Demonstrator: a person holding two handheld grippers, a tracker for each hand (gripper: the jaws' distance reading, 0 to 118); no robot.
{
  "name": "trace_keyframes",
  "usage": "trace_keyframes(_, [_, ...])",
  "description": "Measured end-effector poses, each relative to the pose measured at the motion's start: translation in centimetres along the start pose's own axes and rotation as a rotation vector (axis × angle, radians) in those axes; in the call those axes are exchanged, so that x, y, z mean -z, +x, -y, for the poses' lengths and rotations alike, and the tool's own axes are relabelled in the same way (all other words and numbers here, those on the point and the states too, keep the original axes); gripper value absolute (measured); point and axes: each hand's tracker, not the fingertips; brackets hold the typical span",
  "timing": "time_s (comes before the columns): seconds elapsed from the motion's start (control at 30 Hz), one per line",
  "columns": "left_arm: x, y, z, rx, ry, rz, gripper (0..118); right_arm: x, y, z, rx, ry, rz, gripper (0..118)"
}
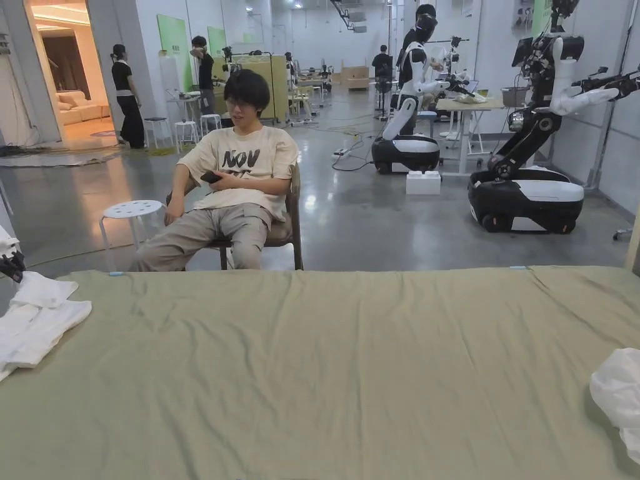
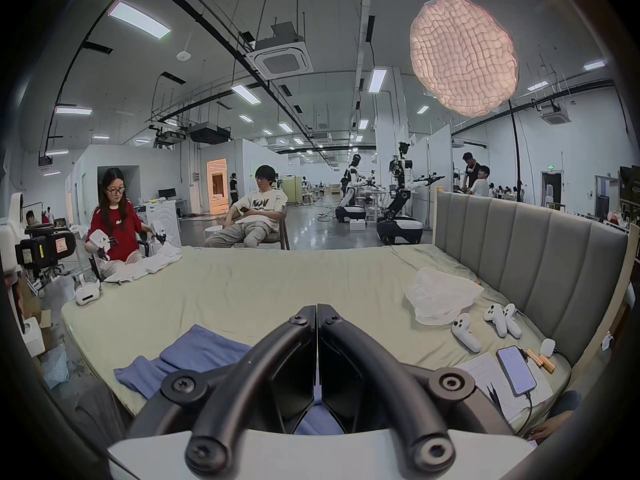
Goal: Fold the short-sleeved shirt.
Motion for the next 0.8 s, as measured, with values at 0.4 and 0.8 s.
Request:
trace_keyframes(0.4, [0.1, 0.3, 0.0, -0.019, 0.016, 0.018, 0, -0.2, -0.1, 0.2, -0.020, -0.011, 0.013, 0])
trace_keyframes(0.8, [2.9, 0.3, 1.7, -0.072, -0.061, 0.078, 0, 0.6, 0.1, 1.0, 0.003, -0.050, -0.002, 0])
